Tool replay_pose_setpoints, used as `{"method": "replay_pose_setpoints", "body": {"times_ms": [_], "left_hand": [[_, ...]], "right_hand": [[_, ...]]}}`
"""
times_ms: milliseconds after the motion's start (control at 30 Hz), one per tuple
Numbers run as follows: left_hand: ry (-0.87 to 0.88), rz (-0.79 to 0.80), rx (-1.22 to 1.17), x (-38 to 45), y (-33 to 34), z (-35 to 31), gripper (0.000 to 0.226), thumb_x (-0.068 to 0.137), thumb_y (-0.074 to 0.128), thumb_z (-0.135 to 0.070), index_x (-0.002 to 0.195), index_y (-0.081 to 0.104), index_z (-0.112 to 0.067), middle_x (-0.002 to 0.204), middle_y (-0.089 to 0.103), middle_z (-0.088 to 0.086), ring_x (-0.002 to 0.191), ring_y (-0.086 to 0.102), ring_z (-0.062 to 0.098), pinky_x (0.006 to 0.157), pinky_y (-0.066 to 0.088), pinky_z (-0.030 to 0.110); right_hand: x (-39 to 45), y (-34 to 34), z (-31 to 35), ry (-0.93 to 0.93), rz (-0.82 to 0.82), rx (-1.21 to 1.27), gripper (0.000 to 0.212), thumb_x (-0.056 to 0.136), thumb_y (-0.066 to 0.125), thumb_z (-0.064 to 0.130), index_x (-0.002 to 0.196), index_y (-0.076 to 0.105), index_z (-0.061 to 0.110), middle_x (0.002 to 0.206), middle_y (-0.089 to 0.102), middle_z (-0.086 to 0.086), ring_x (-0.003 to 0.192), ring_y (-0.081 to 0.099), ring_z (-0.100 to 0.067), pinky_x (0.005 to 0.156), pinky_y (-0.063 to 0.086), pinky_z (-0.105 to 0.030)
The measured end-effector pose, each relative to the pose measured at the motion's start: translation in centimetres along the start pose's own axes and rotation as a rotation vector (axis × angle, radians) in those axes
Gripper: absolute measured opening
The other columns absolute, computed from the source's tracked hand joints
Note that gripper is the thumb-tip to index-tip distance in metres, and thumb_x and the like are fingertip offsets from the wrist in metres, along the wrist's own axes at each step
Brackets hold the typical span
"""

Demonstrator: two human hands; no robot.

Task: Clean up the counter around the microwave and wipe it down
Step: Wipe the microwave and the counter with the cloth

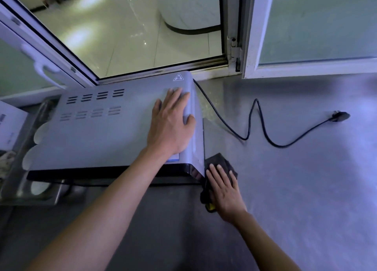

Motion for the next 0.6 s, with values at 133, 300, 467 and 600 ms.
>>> {"method": "replay_pose_setpoints", "body": {"times_ms": [133,300,467,600], "left_hand": [[0.017,-0.010,0.013,0.0,-0.1,-0.2,0.056,0.091,0.039,-0.030,0.145,0.042,-0.016,0.158,0.032,-0.001,0.151,0.020,0.019,0.119,0.020,0.048],[0.037,-0.032,0.024,0.0,-0.3,-0.3,0.056,0.089,0.038,-0.032,0.142,0.044,-0.014,0.155,0.035,0.000,0.149,0.025,0.019,0.117,0.023,0.047],[0.058,-0.056,0.031,0.2,-0.4,-0.3,0.057,0.087,0.038,-0.033,0.140,0.047,-0.013,0.152,0.040,0.002,0.145,0.032,0.022,0.113,0.029,0.051],[0.065,-0.080,0.029,0.4,-0.4,-0.3,0.056,0.087,0.043,-0.029,0.139,0.050,-0.011,0.152,0.042,0.003,0.146,0.034,0.023,0.112,0.030,0.052]], "right_hand": [[-0.4,0.2,0.0,0.076,0.027,-0.004,0.061,0.099,0.033,0.035,0.156,0.030,0.013,0.165,0.021,-0.005,0.152,0.019,-0.028,0.118,0.017,-0.052],[3.3,-0.3,-1.2,0.068,0.086,-0.010,0.060,0.100,0.030,0.036,0.155,0.031,0.014,0.165,0.023,-0.004,0.152,0.019,-0.025,0.118,0.015,-0.051],[10.6,-1.6,-4.2,0.076,0.117,-0.025,0.065,0.098,0.022,0.043,0.158,0.022,0.020,0.167,0.014,0.001,0.154,0.007,-0.019,0.121,-0.003,-0.046],[16.2,-3.4,-7.0,0.125,0.101,-0.002,0.066,0.102,0.032,0.046,0.160,0.008,0.024,0.168,-0.004,0.003,0.154,-0.007,-0.017,0.122,-0.008,-0.044]]}}
Point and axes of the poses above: each hand's wrist, its own x-axis towards the middle knuckle, its own y-axis out of the palm, z = x × y, the point moved 9 cm from there along x, towards the middle knuckle
